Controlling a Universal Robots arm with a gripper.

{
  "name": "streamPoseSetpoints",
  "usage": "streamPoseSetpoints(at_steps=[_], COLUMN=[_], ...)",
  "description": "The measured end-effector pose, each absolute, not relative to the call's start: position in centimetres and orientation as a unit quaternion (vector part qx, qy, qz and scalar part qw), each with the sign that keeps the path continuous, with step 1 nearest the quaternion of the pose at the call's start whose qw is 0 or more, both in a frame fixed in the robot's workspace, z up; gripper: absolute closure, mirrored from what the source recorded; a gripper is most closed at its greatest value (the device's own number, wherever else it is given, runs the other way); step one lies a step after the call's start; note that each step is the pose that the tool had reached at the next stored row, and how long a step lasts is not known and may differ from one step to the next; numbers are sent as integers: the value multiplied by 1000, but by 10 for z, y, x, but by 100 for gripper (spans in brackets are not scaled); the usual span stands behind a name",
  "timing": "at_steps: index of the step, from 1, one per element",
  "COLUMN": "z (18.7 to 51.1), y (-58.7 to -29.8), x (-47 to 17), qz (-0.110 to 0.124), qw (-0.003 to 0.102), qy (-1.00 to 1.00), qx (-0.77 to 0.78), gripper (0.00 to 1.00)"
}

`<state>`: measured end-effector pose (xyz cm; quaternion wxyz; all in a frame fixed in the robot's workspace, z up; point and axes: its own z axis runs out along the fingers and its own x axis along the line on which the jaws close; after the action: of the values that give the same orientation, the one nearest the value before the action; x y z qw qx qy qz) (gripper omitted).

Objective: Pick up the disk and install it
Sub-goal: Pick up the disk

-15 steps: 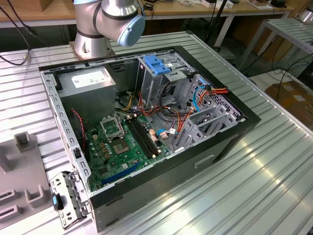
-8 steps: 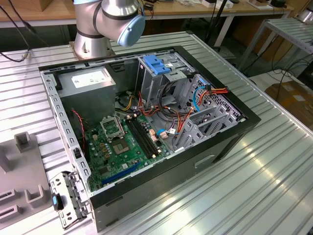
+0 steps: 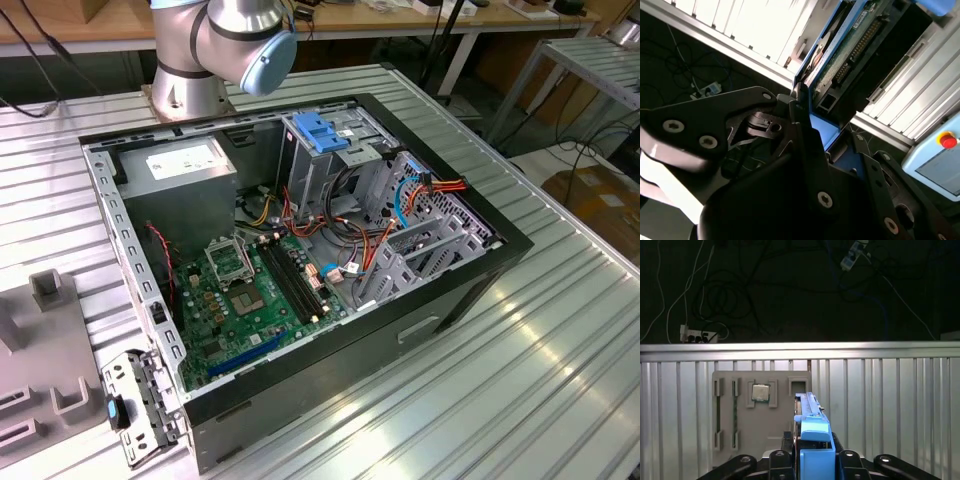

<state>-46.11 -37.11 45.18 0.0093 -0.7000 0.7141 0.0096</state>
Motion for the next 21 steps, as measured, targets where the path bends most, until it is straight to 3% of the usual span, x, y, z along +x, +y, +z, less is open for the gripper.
streamPoseSetpoints(at_steps=[21], z=[500], y=[-371], x=[-461], qz=[10], qw=[9], qy=[714], qx=[-700], gripper=[63])
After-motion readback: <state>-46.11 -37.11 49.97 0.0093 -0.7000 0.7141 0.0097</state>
